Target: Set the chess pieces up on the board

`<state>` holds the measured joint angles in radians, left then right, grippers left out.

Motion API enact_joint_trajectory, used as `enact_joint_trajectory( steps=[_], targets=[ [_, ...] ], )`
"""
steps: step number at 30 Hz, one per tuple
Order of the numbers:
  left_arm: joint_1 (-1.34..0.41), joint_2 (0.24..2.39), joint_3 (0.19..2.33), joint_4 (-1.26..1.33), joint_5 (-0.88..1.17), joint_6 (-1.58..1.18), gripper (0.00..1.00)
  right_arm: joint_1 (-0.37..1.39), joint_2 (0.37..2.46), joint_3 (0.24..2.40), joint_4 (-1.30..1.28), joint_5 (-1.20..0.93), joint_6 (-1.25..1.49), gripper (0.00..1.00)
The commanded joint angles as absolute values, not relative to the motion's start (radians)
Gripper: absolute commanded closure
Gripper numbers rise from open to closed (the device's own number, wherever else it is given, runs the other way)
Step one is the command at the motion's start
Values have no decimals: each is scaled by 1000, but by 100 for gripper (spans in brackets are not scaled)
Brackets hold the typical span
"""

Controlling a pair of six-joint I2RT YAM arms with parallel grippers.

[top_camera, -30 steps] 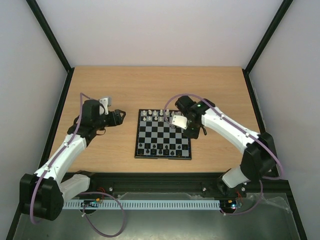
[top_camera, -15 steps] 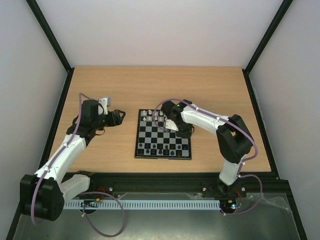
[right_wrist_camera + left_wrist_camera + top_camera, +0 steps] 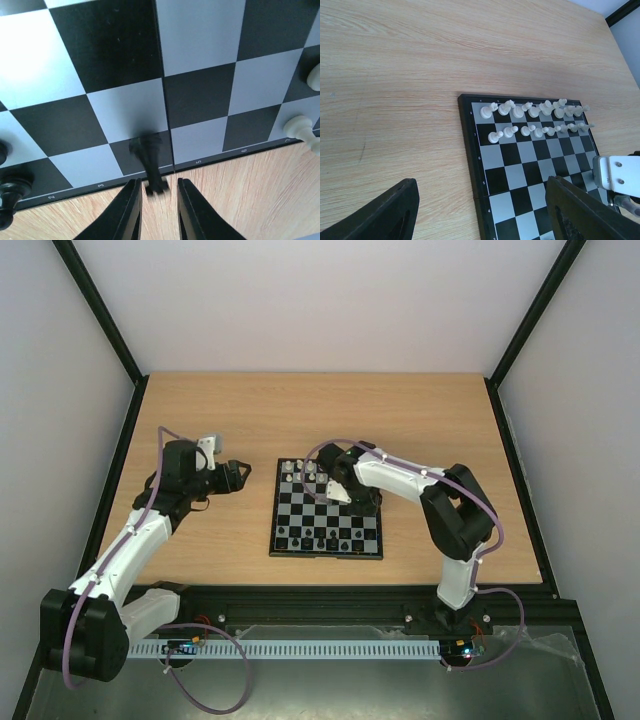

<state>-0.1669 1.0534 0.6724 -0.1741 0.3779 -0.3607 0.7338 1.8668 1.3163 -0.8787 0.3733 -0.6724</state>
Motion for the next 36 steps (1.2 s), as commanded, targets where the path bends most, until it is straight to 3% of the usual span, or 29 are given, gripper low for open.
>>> enact_joint_trajectory(
  steps=[1, 9, 18, 26, 36],
  targets=[
    [-158, 1045, 660, -176, 396, -345, 28, 741, 1860, 1319, -889, 373, -673, 75],
    [-158, 1055, 658, -173, 408, -338, 28, 696, 1738, 1286, -848, 237, -623, 67],
    [-219, 1068, 678, -169, 514, -275, 35, 453, 1507, 1079, -608, -182, -415, 63],
    [-548, 957, 716, -309, 116, -133, 31, 407, 1445, 939, -414, -331, -291, 60],
    [-560, 912, 666, -241, 102, -138, 28, 408, 1555, 950, -393, -327, -262, 60]
  ],
)
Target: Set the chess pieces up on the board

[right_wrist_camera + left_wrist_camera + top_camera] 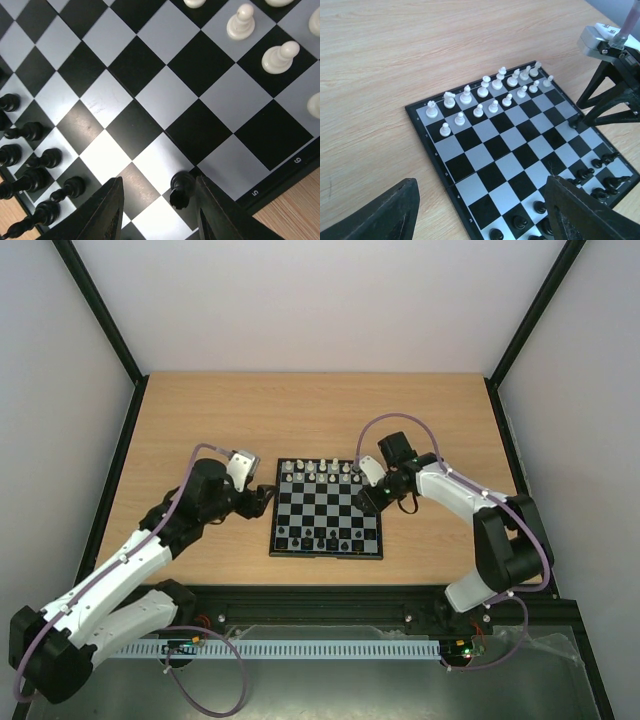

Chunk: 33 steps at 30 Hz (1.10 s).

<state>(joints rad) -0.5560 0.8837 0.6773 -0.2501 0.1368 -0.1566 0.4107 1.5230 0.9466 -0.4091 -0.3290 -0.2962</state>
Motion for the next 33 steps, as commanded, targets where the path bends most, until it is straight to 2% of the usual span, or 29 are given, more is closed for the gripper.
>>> enact_joint_trajectory(
  steps=[1, 9, 22, 26, 33],
  targets=[
    [-559, 920, 668, -244, 105, -138, 28, 409, 1563, 950, -387, -310, -257, 60],
    [-559, 916, 661, -239, 107, -138, 27, 421, 1606, 949, -373, -270, -254, 63],
    [-559, 917, 661, -242, 103, -140, 27, 440, 1620, 946, -393, -250, -253, 91],
    [-559, 919, 661, -242, 103, -140, 27, 440, 1578, 942, -410, -246, -257, 96],
    [-558, 921, 658, -240, 104, -141, 27, 440, 1407, 931, -488, -264, -278, 96]
  ],
)
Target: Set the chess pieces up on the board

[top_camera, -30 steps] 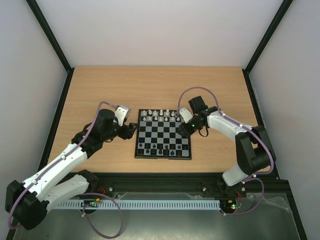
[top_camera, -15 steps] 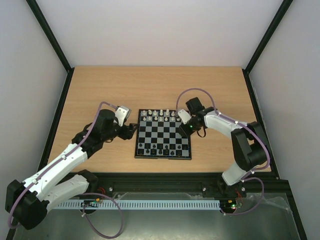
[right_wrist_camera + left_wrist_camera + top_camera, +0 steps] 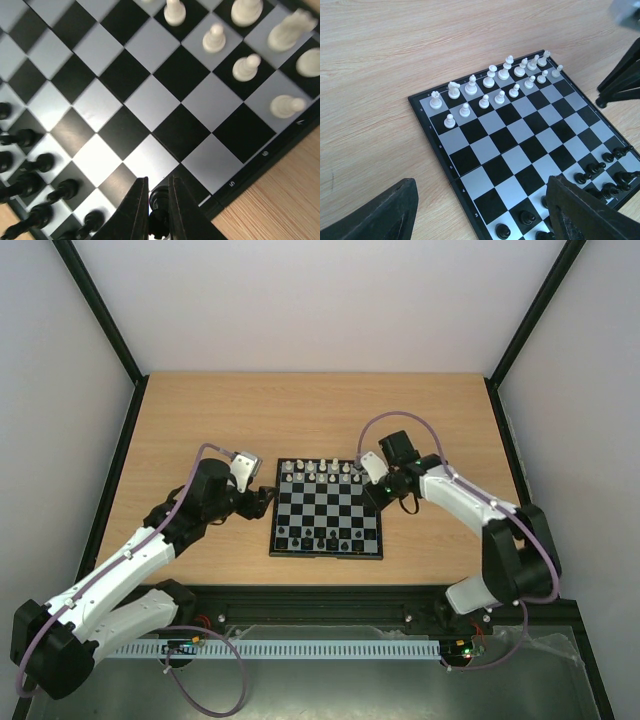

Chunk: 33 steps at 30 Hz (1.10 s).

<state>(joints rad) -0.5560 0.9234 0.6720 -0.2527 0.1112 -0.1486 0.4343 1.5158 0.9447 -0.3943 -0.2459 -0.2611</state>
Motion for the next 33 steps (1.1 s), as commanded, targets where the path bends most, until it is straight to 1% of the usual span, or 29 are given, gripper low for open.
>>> enact_joint_trajectory(
  steps=[1, 10, 15, 23, 33],
  targets=[
    [-558, 922, 658, -239, 104, -141, 27, 440, 1385, 926, -507, -271, -283, 96],
    [-556, 923, 661, -241, 104, -143, 27, 443, 1232, 803, -628, -350, -423, 96],
    [-556, 925, 660, -242, 103, -144, 27, 453, 1233, 752, -614, -368, -448, 96],
    [-556, 927, 661, -244, 98, -146, 26, 517, 1259, 710, -578, -370, -462, 95],
    [-557, 934, 660, -244, 98, -146, 26, 526, 1269, 677, -511, -338, -450, 94]
  ],
)
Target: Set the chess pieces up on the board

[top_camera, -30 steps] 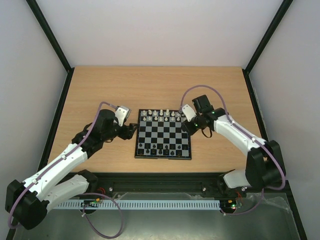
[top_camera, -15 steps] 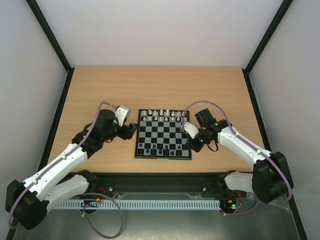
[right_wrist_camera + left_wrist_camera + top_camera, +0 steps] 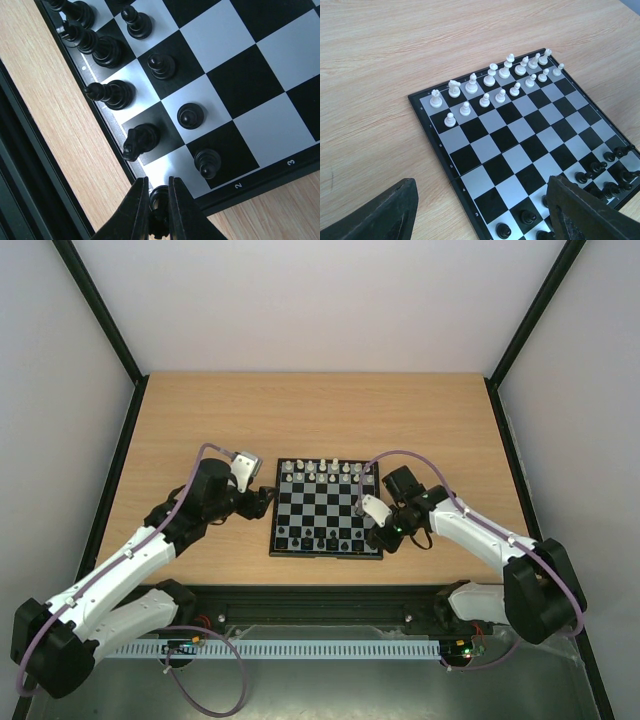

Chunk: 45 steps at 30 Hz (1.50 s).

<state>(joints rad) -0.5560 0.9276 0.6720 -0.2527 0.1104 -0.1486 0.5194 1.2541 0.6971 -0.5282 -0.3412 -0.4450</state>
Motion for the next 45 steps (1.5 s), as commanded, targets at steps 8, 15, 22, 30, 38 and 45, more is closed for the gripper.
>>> enact_joint_trajectory(
  steps=[8, 15, 22, 30, 38, 45],
  targets=[
    [-556, 935, 661, -244, 101, -146, 26, 528, 1299, 681, -485, -348, -445, 93],
    [-557, 933, 661, -244, 104, -146, 26, 528, 1322, 681, -479, -347, -443, 89],
    [-556, 933, 661, -245, 109, -146, 26, 527, 1299, 690, -504, -387, -454, 72],
    [-556, 926, 664, -248, 103, -147, 24, 513, 1227, 808, -586, -384, -433, 67],
    [-556, 899, 664, -247, 87, -148, 1, 426, 1133, 902, -545, -352, -342, 55],
    [-556, 860, 664, -249, -90, -238, 1, 354, 1018, 831, -265, -196, -136, 1]
  ],
)
